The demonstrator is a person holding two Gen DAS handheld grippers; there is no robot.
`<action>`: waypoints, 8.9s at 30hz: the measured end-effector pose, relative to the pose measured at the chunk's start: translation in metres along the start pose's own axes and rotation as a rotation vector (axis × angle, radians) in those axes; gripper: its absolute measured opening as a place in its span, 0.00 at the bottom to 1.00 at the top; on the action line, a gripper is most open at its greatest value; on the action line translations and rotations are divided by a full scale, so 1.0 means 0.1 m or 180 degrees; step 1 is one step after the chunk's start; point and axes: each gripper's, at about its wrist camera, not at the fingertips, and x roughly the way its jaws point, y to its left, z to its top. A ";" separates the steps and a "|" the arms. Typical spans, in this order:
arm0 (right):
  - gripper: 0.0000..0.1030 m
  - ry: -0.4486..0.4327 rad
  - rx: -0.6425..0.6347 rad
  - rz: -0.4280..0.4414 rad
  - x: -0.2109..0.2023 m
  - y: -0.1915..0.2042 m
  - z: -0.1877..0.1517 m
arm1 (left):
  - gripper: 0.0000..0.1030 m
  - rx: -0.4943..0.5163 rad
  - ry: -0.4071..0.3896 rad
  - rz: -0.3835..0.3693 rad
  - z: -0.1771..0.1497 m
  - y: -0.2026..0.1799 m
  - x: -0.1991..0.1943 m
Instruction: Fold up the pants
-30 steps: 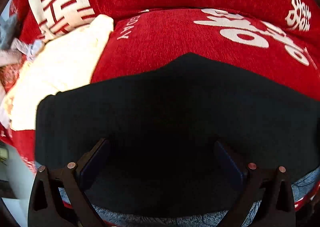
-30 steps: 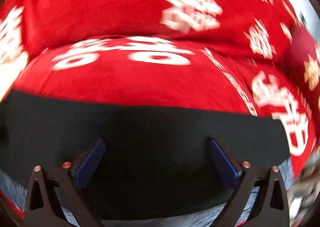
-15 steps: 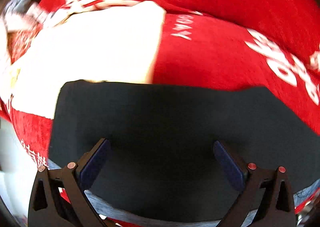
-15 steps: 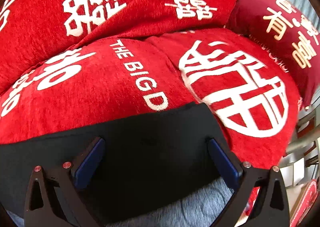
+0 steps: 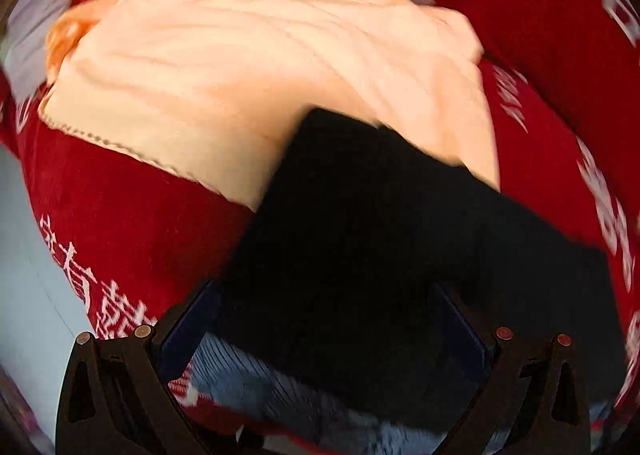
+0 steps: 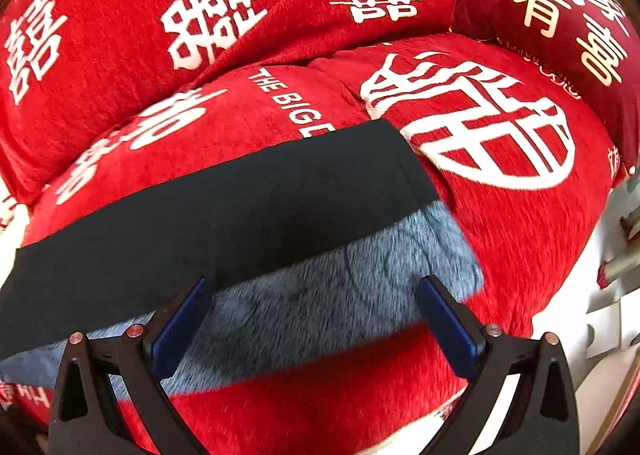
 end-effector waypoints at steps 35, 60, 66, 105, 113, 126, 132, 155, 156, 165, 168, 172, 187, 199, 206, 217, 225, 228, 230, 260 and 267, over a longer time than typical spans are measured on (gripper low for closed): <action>1.00 -0.0009 0.0107 0.0795 0.24 -0.10 -0.19 | 1.00 0.2090 -0.0055 0.0179 -1.94 -4.13 -0.18; 1.00 -0.0134 0.0010 0.0955 0.47 0.11 0.19 | 1.00 0.1828 -0.0057 -0.0016 -1.73 -4.17 -0.08; 1.00 -0.0133 -0.0033 0.1018 0.35 0.06 -0.01 | 1.00 0.1808 -0.0057 -0.0070 -1.72 -4.15 -0.07; 0.22 -0.0762 -0.2255 -0.0688 -0.32 3.40 -0.63 | 1.00 0.0624 -0.0225 -0.0394 -0.47 -1.83 -0.48; 0.31 -0.0578 -0.2785 -0.1225 0.13 3.89 -1.18 | 1.00 0.0412 -0.0111 -0.0411 -0.47 -1.38 -0.26; 0.81 -0.0357 -0.2333 0.0636 -0.96 3.09 -0.93 | 1.00 0.0820 -0.0229 -0.0672 -0.60 -1.81 -0.49; 0.81 0.0229 -0.1157 0.0204 -0.07 2.25 -0.50 | 1.00 0.1346 -0.0193 -0.0662 -0.88 -2.38 -0.50; 0.88 -0.0104 -0.1874 0.0024 -0.09 2.69 -1.25 | 1.00 0.1757 -0.0168 -0.0394 -1.38 -2.31 -0.28; 0.88 -0.0088 -0.1893 0.0029 -0.09 2.69 -1.26 | 1.00 0.1765 -0.0180 -0.0402 -1.39 -2.28 -0.30; 0.89 -0.0121 -0.1787 0.0214 -0.06 2.91 -1.26 | 1.00 0.1634 -0.0509 -0.0428 -1.23 -2.12 -0.63; 0.89 -0.0178 -0.1963 0.0258 -0.14 3.01 -1.32 | 1.00 0.1567 -0.0515 -0.0466 -1.16 -2.10 -0.66; 0.89 -0.0252 -0.1836 0.0545 -0.29 2.77 -1.12 | 1.00 0.1629 -0.0437 -0.0510 -1.18 -2.19 -0.60; 1.00 0.0591 -0.1240 0.1616 0.61 2.46 0.11 | 1.00 0.1797 -0.0172 -0.0320 -1.43 -2.35 -0.25; 1.00 -0.0376 -0.1741 0.0267 -0.48 1.77 -0.60 | 1.00 0.1672 -0.0133 -0.0508 -1.21 -2.44 -0.45; 1.00 -0.0208 -0.2112 0.0067 -0.35 1.79 -0.99 | 1.00 0.1822 -0.0251 -0.0395 -1.09 -2.97 -0.45; 1.00 -0.0018 -0.1938 -0.0005 -0.36 1.57 -0.88 | 1.00 0.1720 0.0005 -0.0303 -1.11 -2.86 -0.09; 1.00 -0.0163 -0.1727 -0.0043 -0.30 1.89 -0.62 | 1.00 0.1718 -0.0052 -0.0316 -1.14 -2.84 -0.10; 1.00 0.0143 -0.1967 -0.0224 -0.01 1.92 -0.79 | 1.00 0.1738 -0.0025 -0.0345 -1.14 -2.80 -0.11; 1.00 0.0135 -0.1894 -0.0179 -0.09 1.85 -0.83 | 1.00 0.1749 -0.0055 -0.0366 -1.15 -2.79 -0.11; 1.00 0.0165 -0.1720 0.0950 -0.20 2.80 -0.84 | 1.00 0.1481 -0.0532 -0.0384 -1.00 -1.58 -0.58; 1.00 0.0268 -0.1583 0.0814 0.25 3.47 -0.70 | 1.00 0.0990 -0.0256 -0.0174 -0.80 -0.79 -0.18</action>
